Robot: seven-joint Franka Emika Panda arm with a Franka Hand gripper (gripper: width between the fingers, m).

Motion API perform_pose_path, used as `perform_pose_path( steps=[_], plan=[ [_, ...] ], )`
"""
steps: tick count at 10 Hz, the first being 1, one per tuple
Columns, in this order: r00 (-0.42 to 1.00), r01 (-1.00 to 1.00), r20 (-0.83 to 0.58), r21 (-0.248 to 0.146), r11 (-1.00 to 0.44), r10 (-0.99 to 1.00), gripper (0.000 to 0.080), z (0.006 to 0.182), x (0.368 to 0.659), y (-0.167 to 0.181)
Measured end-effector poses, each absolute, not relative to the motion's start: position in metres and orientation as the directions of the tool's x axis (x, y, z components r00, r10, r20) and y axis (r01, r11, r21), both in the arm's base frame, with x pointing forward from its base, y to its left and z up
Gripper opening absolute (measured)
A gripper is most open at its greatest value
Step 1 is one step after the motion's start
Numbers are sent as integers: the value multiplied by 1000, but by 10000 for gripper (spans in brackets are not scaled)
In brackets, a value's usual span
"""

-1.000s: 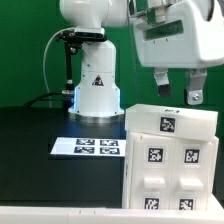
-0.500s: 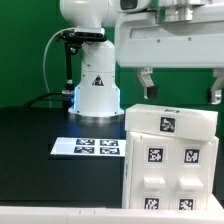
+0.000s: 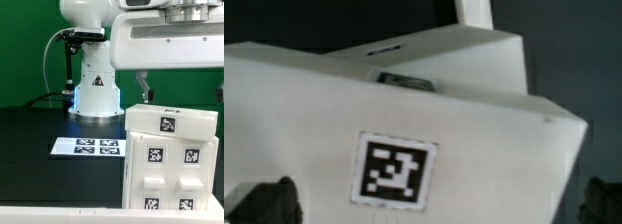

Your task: Assemble cabinet

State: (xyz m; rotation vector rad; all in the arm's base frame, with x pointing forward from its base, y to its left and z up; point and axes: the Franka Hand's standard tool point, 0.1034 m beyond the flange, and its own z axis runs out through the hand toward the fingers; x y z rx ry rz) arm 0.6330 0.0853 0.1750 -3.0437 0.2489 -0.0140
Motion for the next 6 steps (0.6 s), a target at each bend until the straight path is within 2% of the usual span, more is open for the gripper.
perform_pose_path(
  steps=[1,2,4,5,6],
  plan=[
    [996,-92,-25,-80,-993,-90,796,175,631,86],
    [1000,10,18,-40,-999,9,796,178,636,89],
    [989,147,22,-33,-989,146,796,177,636,85],
    [964,266,24,-22,-964,266,796,177,636,84],
    [878,478,28,-15,-878,477,796,176,636,83]
  ],
)
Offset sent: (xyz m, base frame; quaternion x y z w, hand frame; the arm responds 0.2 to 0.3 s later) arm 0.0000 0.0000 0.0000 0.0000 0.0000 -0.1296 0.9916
